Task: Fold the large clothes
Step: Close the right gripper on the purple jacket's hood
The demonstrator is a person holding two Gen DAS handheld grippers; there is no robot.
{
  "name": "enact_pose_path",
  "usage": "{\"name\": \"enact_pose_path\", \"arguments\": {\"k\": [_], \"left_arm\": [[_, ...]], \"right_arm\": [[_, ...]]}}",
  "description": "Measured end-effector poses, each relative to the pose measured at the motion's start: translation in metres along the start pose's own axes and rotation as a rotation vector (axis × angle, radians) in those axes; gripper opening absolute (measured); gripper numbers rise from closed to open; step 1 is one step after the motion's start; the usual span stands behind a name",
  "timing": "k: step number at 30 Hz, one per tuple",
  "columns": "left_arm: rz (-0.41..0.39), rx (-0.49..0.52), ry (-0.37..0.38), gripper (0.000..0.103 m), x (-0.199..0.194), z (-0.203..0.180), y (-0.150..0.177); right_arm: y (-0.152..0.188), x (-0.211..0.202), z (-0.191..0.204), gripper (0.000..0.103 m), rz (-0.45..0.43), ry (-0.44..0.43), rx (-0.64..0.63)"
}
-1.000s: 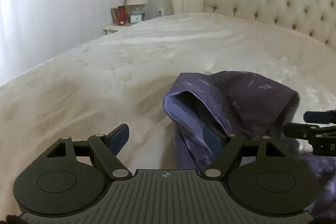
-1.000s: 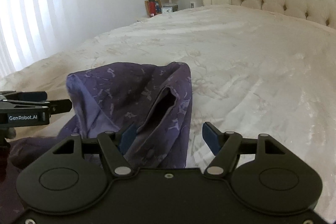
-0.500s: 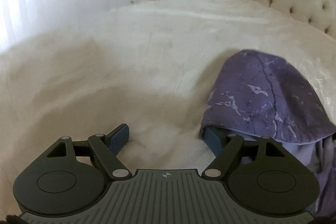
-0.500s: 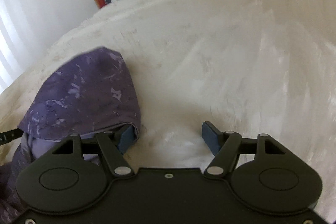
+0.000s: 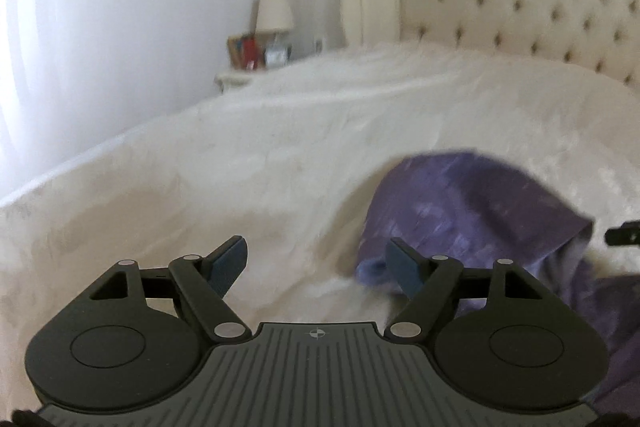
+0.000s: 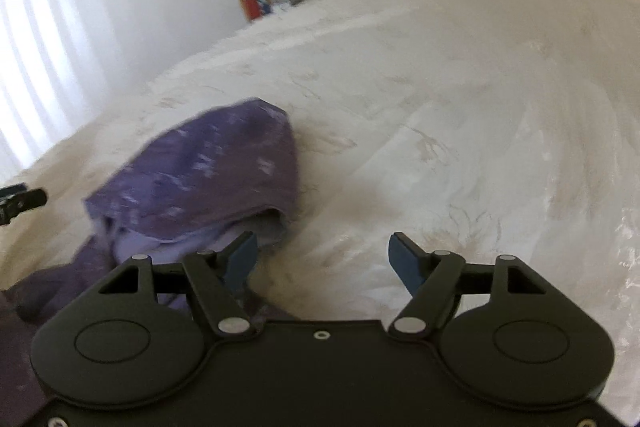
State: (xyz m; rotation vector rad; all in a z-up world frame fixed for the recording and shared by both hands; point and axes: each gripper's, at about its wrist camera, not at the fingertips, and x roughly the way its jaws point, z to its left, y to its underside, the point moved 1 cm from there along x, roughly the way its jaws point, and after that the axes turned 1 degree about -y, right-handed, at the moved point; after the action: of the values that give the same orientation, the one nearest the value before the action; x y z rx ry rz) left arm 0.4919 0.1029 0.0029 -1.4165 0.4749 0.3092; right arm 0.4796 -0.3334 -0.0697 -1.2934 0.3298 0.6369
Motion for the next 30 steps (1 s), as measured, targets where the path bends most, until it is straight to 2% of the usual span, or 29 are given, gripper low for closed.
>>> {"name": "enact_pose_path", "arguments": {"k": [2, 5, 9, 12, 15, 17, 23, 25, 26, 27, 30], "left_arm": [[-0.023, -0.014, 0.013, 0.076, -0.002, -0.006, -0.006], [0.011, -0.039, 0.030, 0.076, 0.019, -0.021, -0.010], [0.127, -0.088, 0.058, 0.076, 0.055, -0.027, 0.000], [0.223, -0.113, 0.050, 0.077, 0.079, -0.021, 0.017], [0.287, -0.200, 0.087, 0.078, 0.094, -0.007, 0.034], [0.270, -0.225, 0.104, 0.078, 0.093, -0.001, 0.041], [0.210, -0.180, 0.090, 0.079, 0.088, -0.007, 0.053], [0.208, -0.176, 0.088, 0.079, 0.089, -0.010, 0.051], [0.207, -0.178, 0.090, 0.079, 0.089, -0.009, 0.051], [0.205, -0.182, 0.092, 0.079, 0.088, -0.010, 0.051], [0.193, -0.190, 0.097, 0.077, 0.083, -0.008, 0.048]], "right_arm": [[-0.005, -0.007, 0.005, 0.075, -0.033, -0.035, 0.003], [-0.017, -0.005, 0.018, 0.075, -0.055, -0.062, 0.007], [-0.033, 0.010, 0.035, 0.075, -0.059, -0.072, -0.017], [-0.043, 0.028, 0.042, 0.075, -0.043, -0.060, -0.024], [-0.050, 0.048, 0.044, 0.075, -0.026, -0.044, -0.008], [-0.054, 0.060, 0.042, 0.075, -0.012, -0.024, 0.005], [-0.059, 0.091, 0.036, 0.075, 0.039, 0.036, 0.027], [-0.056, 0.099, 0.035, 0.061, 0.068, 0.053, 0.029], [-0.053, 0.103, 0.033, 0.027, 0.089, 0.039, 0.035], [-0.051, 0.105, 0.032, 0.010, 0.101, 0.025, 0.050], [-0.047, 0.094, 0.039, 0.010, 0.052, 0.036, 0.009]]}}
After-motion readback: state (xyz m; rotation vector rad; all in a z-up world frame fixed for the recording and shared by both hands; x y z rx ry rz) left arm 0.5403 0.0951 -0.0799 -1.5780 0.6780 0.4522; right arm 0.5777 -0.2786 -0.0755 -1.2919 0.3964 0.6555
